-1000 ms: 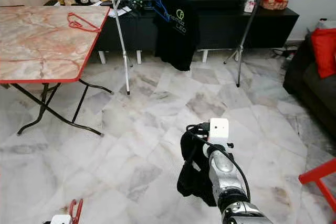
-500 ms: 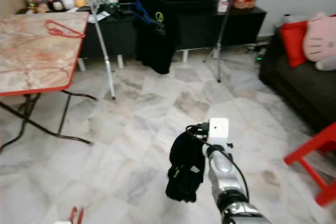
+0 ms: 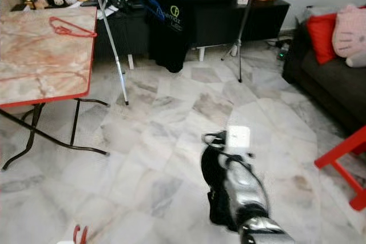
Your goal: Hang hanger
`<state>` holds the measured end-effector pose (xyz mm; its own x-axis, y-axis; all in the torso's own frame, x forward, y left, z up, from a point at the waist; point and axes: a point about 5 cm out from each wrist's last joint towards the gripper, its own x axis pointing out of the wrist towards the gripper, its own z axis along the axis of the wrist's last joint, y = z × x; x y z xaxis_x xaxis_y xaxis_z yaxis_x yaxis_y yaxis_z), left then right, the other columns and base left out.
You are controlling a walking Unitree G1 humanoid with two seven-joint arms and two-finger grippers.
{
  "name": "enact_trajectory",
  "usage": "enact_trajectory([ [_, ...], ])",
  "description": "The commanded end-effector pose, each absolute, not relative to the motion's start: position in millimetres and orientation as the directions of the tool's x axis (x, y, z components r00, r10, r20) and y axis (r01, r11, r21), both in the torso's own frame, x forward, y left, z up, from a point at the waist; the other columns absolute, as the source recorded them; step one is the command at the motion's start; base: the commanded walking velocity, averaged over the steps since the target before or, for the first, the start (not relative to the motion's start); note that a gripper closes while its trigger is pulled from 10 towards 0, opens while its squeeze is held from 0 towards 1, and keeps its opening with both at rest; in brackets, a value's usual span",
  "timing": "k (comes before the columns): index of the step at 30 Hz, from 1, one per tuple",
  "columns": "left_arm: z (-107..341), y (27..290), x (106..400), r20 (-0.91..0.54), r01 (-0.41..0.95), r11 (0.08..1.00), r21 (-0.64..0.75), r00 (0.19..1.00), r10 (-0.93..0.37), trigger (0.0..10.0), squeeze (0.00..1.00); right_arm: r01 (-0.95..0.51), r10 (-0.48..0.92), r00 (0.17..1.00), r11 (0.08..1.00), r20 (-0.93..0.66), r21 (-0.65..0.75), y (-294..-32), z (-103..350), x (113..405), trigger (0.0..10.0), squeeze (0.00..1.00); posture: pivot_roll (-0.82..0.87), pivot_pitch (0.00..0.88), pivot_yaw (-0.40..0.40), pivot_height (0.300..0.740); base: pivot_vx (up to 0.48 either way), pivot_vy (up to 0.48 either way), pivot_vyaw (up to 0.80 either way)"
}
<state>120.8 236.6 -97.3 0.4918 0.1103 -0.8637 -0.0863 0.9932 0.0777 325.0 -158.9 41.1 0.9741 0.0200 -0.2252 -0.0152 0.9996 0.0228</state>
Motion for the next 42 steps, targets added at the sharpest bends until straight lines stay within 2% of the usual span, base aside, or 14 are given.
enact_trajectory([
  [1,-99.0,232.9,119.1,-0.873,-0.073,0.995,0.068,0.479,0.095,10.0,0.0,0.004,-0.005,0.981,1.0,-0.195,-0.005,-170.4,47.9,328.0,10.0,0.0,-0.01,0.004,-0.012,0.74,0.0,0.277,0.0],
  [9,-99.3,234.6,117.0,-0.878,-0.074,0.995,0.067,0.47,0.094,10.0,0.0,-0.012,0.01,0.981,1.0,-0.194,-0.013,-167.3,47.3,327.6,10.0,0.0,-0.01,0.003,-0.013,0.74,0.0,0.277,0.72],
  [42,-101.3,232.8,112.7,-0.886,-0.082,0.995,0.064,0.453,0.094,10.0,0.0,-0.03,0.027,0.978,0.999,-0.205,-0.013,-164.8,45.2,326.8,10.0,0.0,0.0,0.001,-0.018,0.74,0.0,0.279,0.0],
])
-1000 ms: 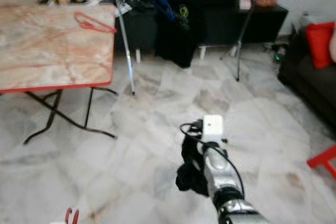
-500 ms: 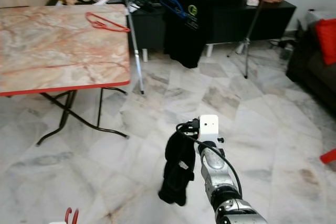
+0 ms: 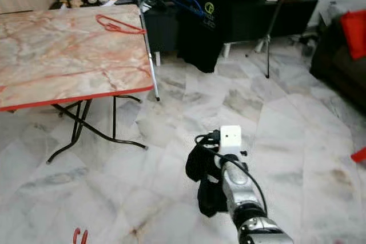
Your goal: Hang hanger
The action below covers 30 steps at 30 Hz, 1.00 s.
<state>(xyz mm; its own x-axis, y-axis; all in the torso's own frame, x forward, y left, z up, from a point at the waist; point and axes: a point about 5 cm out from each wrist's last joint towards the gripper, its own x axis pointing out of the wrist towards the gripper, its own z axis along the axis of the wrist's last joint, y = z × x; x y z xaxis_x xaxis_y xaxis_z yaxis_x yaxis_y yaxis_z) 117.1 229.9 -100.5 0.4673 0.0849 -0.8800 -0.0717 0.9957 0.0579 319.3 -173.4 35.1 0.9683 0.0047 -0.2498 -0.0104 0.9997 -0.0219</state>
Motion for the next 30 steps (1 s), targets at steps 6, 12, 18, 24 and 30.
enact_trajectory([
  [6,-101.2,233.1,112.7,-0.886,-0.083,0.994,0.064,0.453,0.095,10.0,0.0,-0.034,0.031,0.979,0.999,-0.203,-0.012,-163.7,46.0,327.4,10.0,0.0,0.0,0.001,-0.018,0.74,0.0,0.279,0.58],
  [12,-101.5,228.8,115.8,-0.886,-0.082,0.995,0.06,0.455,0.091,10.0,0.0,-0.034,0.032,0.978,0.999,-0.204,-0.007,-163.2,45.8,327.4,10.0,0.0,0.0,0.002,-0.019,0.74,0.0,0.278,0.25],
  [18,-102.4,214.9,123.7,-0.884,-0.074,0.996,0.05,0.461,0.078,10.0,0.0,-0.035,0.032,0.978,0.999,-0.205,-0.01,-162.9,45.6,327.3,10.0,0.0,0.0,0.002,-0.018,0.74,0.0,0.277,0.1],
  [24,-103.4,203.2,127.6,-0.883,-0.066,0.997,0.042,0.464,0.067,10.0,0.0,-0.036,0.034,0.979,0.999,-0.2,-0.01,-162.4,46.3,327.6,10.0,0.0,0.0,0.003,-0.017,0.74,0.0,0.277,0.8],
  [30,-104.2,194.9,129.3,-0.883,-0.059,0.997,0.04,0.465,0.063,10.0,0.0,-0.025,0.025,0.98,1.0,-0.197,0.0,-163.4,47.3,328.4,10.0,0.0,0.0,0.003,-0.017,0.74,0.0,0.174,0.08],
])
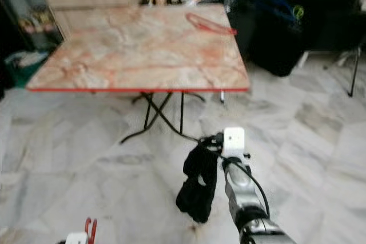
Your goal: Hang hanger
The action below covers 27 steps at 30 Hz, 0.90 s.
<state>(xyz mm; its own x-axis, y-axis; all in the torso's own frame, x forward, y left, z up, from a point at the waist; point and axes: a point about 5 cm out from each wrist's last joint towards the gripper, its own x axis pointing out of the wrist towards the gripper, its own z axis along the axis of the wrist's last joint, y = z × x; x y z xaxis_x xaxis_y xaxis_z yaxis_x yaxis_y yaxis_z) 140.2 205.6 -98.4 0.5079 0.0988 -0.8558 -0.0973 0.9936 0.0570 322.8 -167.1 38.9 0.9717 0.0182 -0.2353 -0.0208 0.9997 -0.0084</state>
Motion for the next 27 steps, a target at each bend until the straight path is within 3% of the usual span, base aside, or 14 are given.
enact_trajectory([
  [1,-104.4,195.0,128.8,-0.884,-0.057,0.997,0.045,0.463,0.067,10.0,0.0,-0.026,0.025,0.981,1.0,-0.19,-0.001,-163.6,48.9,329.3,10.0,0.0,0.0,0.005,-0.017,0.74,0.0,0.0,0.0],
  [5,-104.4,200.6,125.4,-0.883,-0.058,0.997,0.052,0.463,0.073,10.0,0.0,-0.03,0.029,0.986,1.0,-0.163,-0.002,-163.4,54.3,331.8,10.0,0.0,0.0,0.005,-0.016,0.74,0.0,0.0,0.0],
  [11,-97.3,248.4,109.1,-0.871,-0.111,0.991,0.077,0.476,0.121,10.0,0.0,-0.066,0.064,0.997,0.996,-0.043,-0.064,-163.0,74.5,336.6,10.0,0.0,0.0,0.005,-0.016,0.74,0.0,0.0,0.0],
  [17,-90.3,272.9,101.8,-0.858,-0.132,0.988,0.08,0.495,0.136,10.0,0.0,-0.077,0.09,0.991,0.988,0.099,-0.132,-165.1,100.2,334.5,10.0,0.0,0.03,0.0,-0.03,0.74,0.0,0.0,0.0],
  [23,-89.6,274.3,102.0,-0.855,-0.141,0.987,0.073,0.501,0.134,10.0,0.0,-0.087,0.121,0.975,0.98,0.187,-0.181,-164.3,119.2,324.1,10.0,0.0,0.03,0.0,-0.036,0.74,0.0,0.0,0.0],
  [27,-92.9,257.7,112.4,-0.856,-0.125,0.991,0.056,0.505,0.113,10.0,0.0,-0.076,0.121,0.96,0.98,0.251,-0.182,-161.1,138.0,316.7,10.0,0.0,0.02,0.0,-0.03,0.74,0.0,0.0,0.0],
])
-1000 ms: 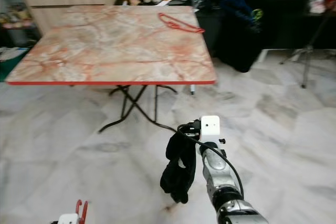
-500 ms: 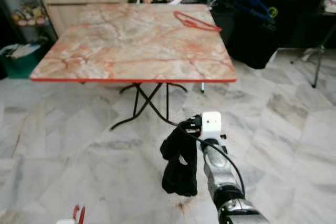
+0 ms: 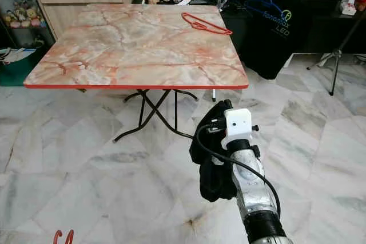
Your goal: Hang hanger
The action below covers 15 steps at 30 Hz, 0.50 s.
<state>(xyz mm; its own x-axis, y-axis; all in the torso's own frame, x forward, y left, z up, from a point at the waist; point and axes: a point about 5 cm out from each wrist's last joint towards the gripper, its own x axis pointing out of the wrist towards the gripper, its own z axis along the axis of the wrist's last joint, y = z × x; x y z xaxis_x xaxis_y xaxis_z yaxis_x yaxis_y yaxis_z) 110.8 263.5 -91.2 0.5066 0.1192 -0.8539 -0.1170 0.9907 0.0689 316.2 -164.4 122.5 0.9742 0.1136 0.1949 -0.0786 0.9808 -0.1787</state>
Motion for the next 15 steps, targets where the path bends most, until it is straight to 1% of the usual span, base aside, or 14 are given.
enact_trajectory([
  [1,-93.6,253.9,114.3,-0.856,-0.121,0.991,0.054,0.505,0.108,10.0,0.0,-0.075,0.121,0.958,0.981,0.261,-0.179,-160.3,141.4,316.1,10.0,0.0,0.02,0.0,-0.03,0.74,0.0,0.0,0.0],
  [3,-95.4,244.5,118.3,-0.857,-0.116,0.992,0.045,0.507,0.099,10.0,0.0,-0.077,0.125,0.952,0.981,0.279,-0.176,-157.6,149.4,315.7,10.0,0.0,0.02,0.0,-0.027,0.74,0.0,0.0,0.0],
  [5,-98.8,225.9,123.9,-0.86,-0.096,0.995,0.038,0.504,0.082,10.0,0.0,-0.081,0.131,0.949,0.981,0.288,-0.178,-155.3,156.0,316.0,10.0,0.0,0.01,0.0,-0.025,0.74,0.307,0.0,0.0],
  [6,-98.8,225.9,123.9,-0.86,-0.096,0.995,0.038,0.504,0.082,10.0,0.0,-0.081,0.131,0.949,0.981,0.288,-0.178,-155.3,156.0,316.0,10.0,0.0,0.01,0.0,-0.025,0.74,0.307,0.0,0.0],
  [8,-99.5,214.4,129.2,-0.855,-0.087,0.996,0.029,0.513,0.07,10.0,0.0,-0.083,0.134,0.944,0.981,0.302,-0.176,-153.5,162.0,318.1,10.0,0.0,0.01,0.0,-0.027,0.74,0.324,0.0,0.0],
  [15,-97.8,213.8,133.6,-0.844,-0.087,0.996,0.02,0.532,0.063,10.0,0.0,-0.087,0.143,0.924,0.981,0.355,-0.171,-148.2,184.4,321.6,10.0,0.0,0.01,0.0,-0.025,0.74,0.35,0.0,0.0],
])
